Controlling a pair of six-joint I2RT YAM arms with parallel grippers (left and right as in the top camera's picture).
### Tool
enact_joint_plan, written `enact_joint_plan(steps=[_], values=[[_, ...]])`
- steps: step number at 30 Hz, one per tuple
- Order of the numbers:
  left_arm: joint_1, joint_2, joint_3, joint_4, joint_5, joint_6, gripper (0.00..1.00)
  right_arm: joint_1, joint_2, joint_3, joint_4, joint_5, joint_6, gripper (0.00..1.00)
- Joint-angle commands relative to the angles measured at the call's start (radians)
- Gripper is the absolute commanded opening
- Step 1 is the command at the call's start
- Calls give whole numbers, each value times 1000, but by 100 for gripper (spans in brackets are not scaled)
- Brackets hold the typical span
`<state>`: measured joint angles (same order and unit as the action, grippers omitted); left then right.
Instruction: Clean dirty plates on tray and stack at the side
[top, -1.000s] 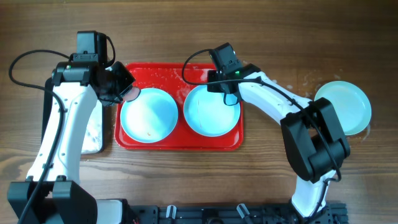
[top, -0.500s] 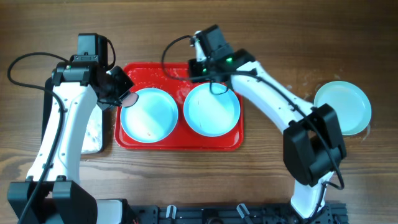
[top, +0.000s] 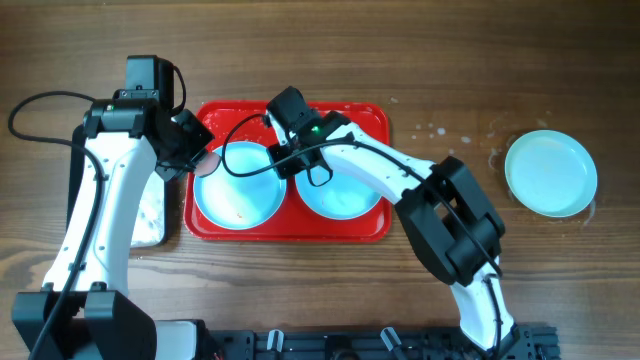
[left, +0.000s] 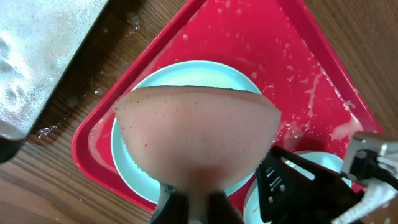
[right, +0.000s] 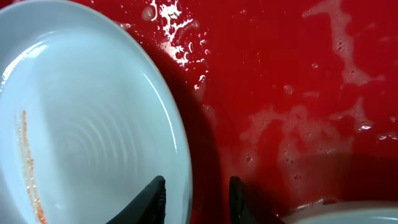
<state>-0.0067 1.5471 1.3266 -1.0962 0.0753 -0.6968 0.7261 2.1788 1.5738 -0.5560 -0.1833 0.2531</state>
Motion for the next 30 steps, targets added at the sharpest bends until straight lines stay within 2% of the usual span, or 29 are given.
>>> enact_joint_plan(steps=[1, 4, 9, 10, 17, 22, 26, 30], values=[[-2, 7, -7, 0, -17, -18, 4, 8, 42, 8, 23, -27, -43, 34], [-2, 7, -6, 0, -17, -18, 4, 8, 66, 8, 44, -28, -43, 34], [-2, 7, -7, 0, -17, -19, 4, 8, 71, 8, 82, -26, 3, 6], [-2, 7, -7, 1, -17, -19, 4, 8, 71, 8, 85, -24, 21, 4], [-3, 7, -49, 33, -17, -19, 4, 4, 71, 8, 31, 167, 282, 4], [-8, 7, -213, 180, -17, -71, 4, 0, 71, 8, 7, 168, 303, 4], [-52, 7, -339, 331, -26, -60, 4, -1, 71, 8, 5, 168, 307, 4], [-129, 14, -418, 435, -157, -36, 4, -1, 71, 8, 9, 168, 307, 4]])
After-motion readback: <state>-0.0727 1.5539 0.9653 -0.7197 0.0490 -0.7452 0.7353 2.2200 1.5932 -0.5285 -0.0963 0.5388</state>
